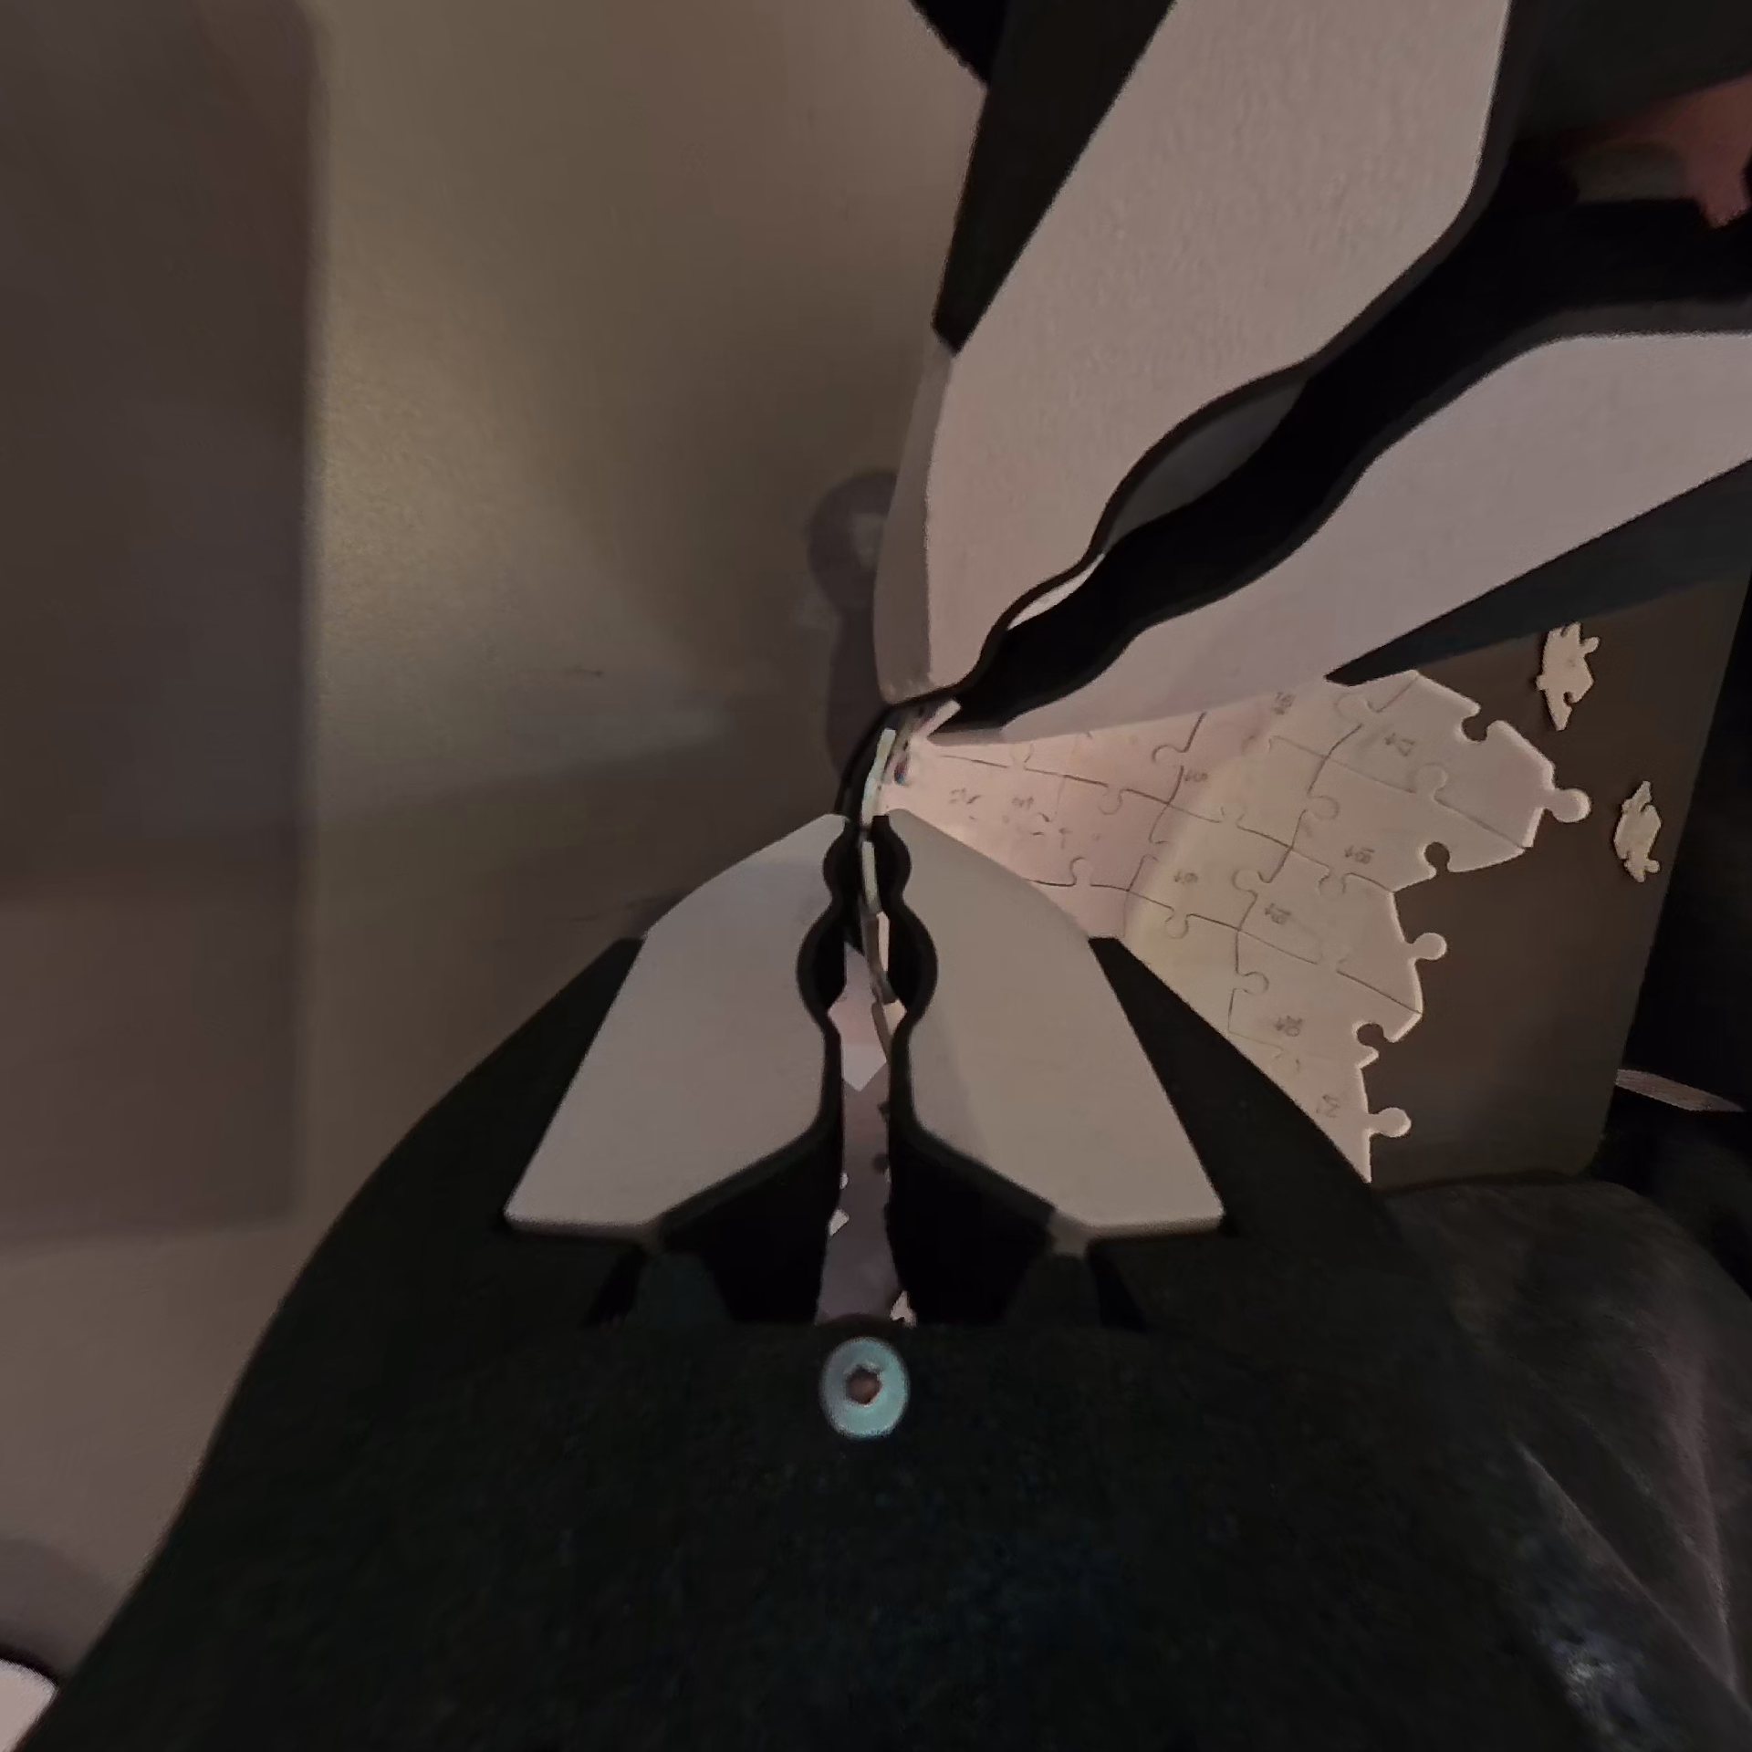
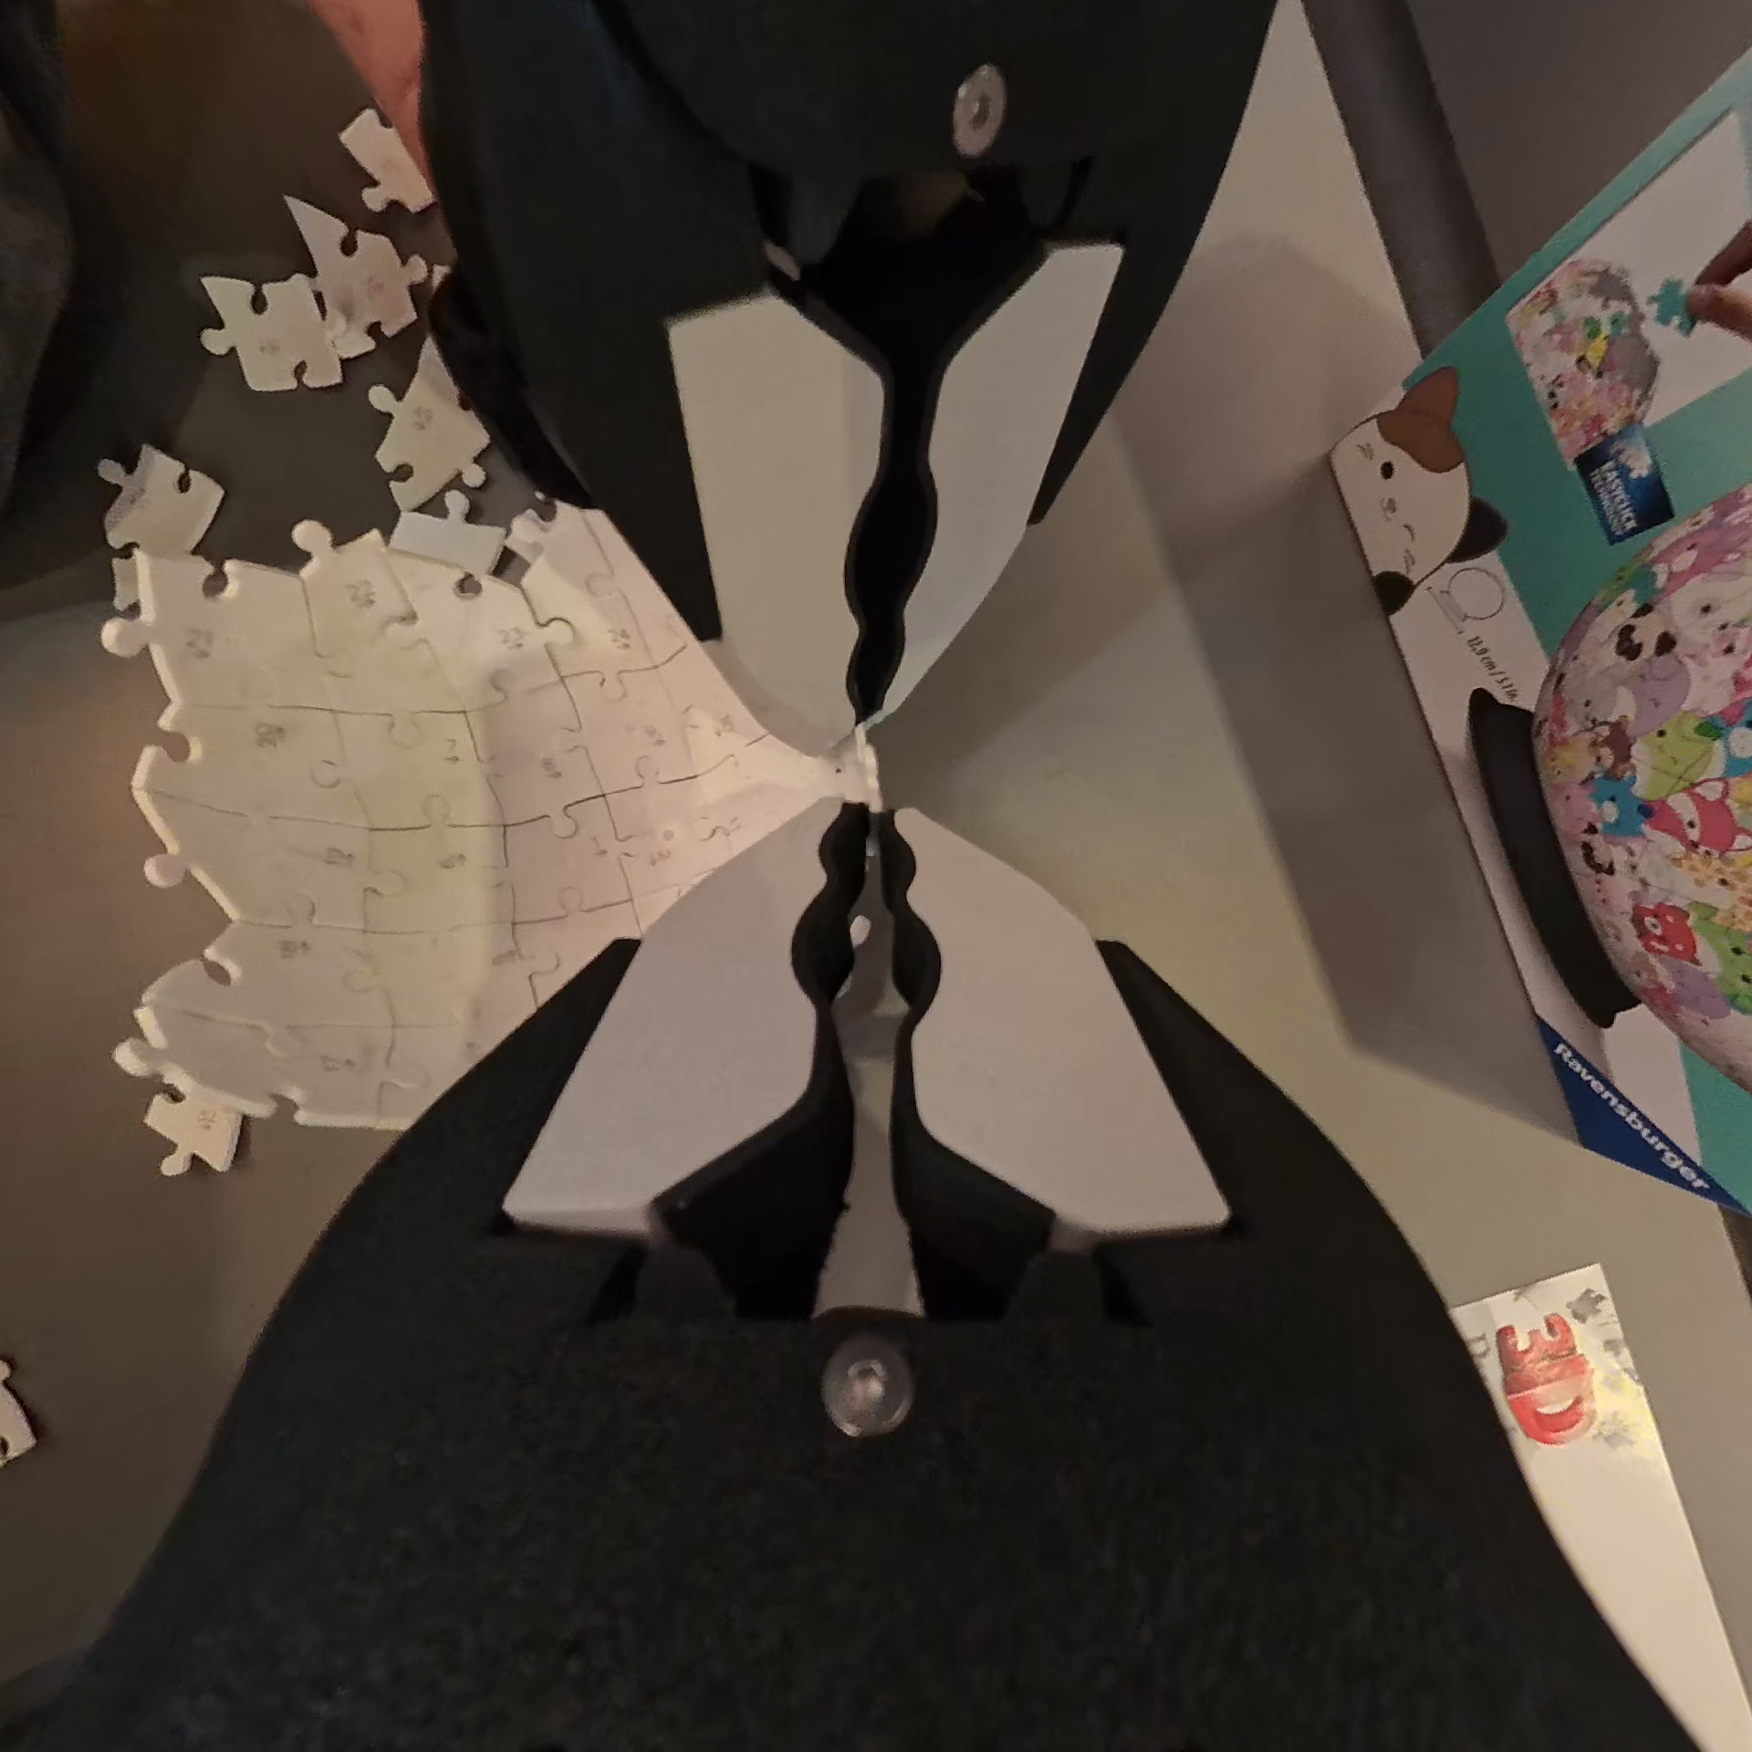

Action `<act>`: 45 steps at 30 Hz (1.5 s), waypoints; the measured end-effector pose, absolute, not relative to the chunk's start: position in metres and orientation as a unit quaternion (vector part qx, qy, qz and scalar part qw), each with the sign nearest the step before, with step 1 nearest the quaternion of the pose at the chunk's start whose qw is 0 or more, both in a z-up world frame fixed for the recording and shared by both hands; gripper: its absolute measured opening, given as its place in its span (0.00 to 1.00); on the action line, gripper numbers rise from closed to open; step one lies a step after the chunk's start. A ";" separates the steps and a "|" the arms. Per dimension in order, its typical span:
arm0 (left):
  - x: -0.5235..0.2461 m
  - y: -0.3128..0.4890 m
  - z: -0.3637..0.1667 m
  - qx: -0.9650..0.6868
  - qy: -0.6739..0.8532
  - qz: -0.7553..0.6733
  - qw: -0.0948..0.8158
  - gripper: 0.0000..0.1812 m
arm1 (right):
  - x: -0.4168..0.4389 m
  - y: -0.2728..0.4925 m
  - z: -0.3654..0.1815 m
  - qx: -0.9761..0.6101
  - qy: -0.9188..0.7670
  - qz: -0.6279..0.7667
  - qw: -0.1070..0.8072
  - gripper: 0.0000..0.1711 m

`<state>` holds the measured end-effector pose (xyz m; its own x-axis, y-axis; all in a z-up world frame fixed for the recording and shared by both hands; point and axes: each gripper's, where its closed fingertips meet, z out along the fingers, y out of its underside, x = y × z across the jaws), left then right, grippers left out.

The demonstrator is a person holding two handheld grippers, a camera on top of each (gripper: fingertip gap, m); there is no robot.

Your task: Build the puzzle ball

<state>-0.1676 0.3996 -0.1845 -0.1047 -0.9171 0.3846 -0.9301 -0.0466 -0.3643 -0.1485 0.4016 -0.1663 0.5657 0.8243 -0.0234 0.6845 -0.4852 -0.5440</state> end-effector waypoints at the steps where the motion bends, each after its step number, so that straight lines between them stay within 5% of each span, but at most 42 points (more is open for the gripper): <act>1: -0.168 0.400 -0.184 0.669 -0.691 0.276 0.011 0.01 | -0.148 0.402 -0.166 -0.851 -0.443 0.142 0.245 0.02; 25: -0.169 0.401 -0.186 0.671 -0.686 0.281 0.016 0.01 | -0.147 0.409 -0.168 -0.805 -0.516 0.059 0.287 0.05; 40: -0.168 0.400 -0.185 0.673 -0.685 0.277 0.020 0.01 | -0.144 0.398 -0.185 -0.839 -0.491 0.106 0.210 0.10; 45: -0.169 0.400 -0.185 0.673 -0.687 0.274 0.020 0.01 | -0.148 0.395 -0.183 -0.831 -0.503 0.114 0.208 0.05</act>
<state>-0.1693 0.3996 -0.1850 -0.0933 -0.9134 0.3962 -0.9349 -0.0565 -0.3503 -0.1481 0.3952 -0.1828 0.4680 0.8835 0.0208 0.7888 -0.4070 -0.4606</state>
